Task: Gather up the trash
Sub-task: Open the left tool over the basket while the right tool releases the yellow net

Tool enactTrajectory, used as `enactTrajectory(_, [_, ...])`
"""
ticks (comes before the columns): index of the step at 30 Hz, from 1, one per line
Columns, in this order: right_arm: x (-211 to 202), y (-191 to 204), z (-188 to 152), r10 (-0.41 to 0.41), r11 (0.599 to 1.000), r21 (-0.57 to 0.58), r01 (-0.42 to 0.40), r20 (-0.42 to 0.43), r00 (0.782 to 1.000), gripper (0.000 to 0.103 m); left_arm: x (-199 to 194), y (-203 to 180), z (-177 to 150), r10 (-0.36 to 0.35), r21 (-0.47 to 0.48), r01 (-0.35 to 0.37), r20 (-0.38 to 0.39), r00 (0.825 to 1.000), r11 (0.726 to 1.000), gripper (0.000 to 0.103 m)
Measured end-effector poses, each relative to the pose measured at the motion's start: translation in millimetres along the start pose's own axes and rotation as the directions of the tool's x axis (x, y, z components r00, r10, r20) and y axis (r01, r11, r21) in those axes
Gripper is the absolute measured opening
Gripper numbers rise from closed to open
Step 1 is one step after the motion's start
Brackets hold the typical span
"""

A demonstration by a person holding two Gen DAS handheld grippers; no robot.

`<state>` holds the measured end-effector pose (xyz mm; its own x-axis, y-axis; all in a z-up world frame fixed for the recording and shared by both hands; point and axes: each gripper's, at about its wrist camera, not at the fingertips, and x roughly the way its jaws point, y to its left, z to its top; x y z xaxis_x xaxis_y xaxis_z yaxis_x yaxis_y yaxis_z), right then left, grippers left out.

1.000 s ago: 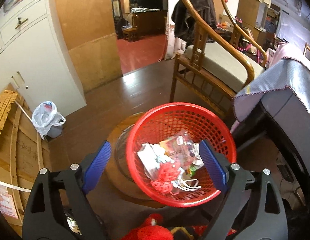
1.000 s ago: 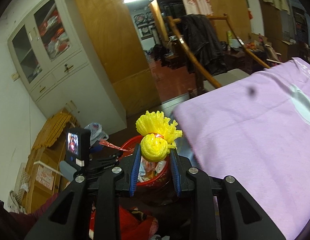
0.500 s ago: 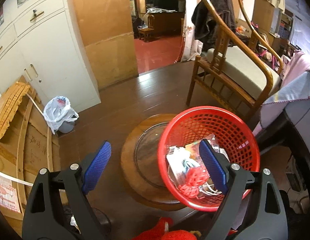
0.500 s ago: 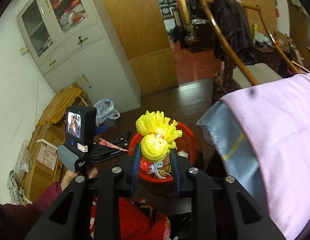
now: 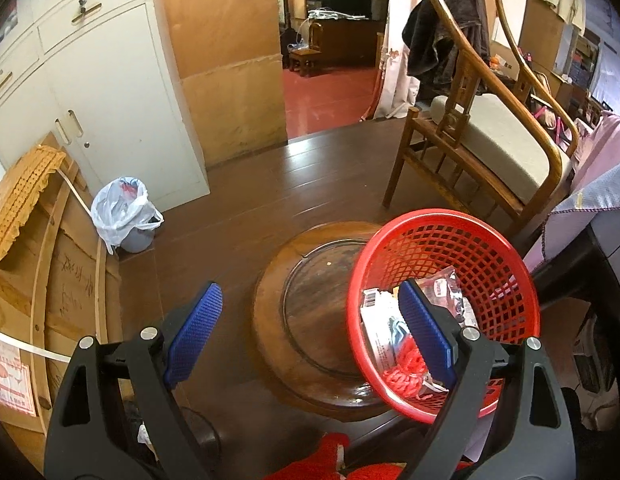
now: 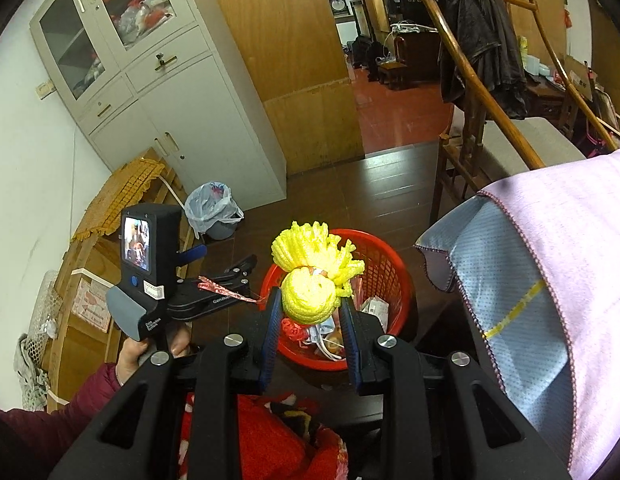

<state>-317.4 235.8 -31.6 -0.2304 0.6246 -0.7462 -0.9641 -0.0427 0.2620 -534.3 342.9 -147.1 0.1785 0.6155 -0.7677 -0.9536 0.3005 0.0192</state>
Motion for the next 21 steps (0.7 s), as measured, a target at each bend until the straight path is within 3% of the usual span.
enactTrajectory(14, [44, 1, 16, -0.008, 1.000, -0.025, 0.007, -0.044, 0.999, 0.031, 4, 17, 1, -0.005, -0.047, 0.005, -0.007, 1.000, 0.999, 0.087])
enactTrajectory(17, [77, -3, 15, -0.062, 0.997, -0.046, 0.057, -0.106, 0.992, 0.065, 4, 19, 1, -0.012, -0.057, 0.012, -0.007, 1.000, 0.998, 0.087])
enactTrajectory(19, [91, -6, 11, -0.096, 0.995, -0.036, 0.092, -0.138, 0.986, 0.065, 4, 19, 1, -0.022, -0.061, 0.021, -0.011, 1.000, 0.998, 0.087])
enactTrajectory(21, [90, -8, 5, -0.065, 0.998, -0.007, 0.064, -0.139, 0.988, 0.064, 3, 19, 1, -0.019, -0.060, 0.019, -0.009, 1.000, 0.998, 0.087])
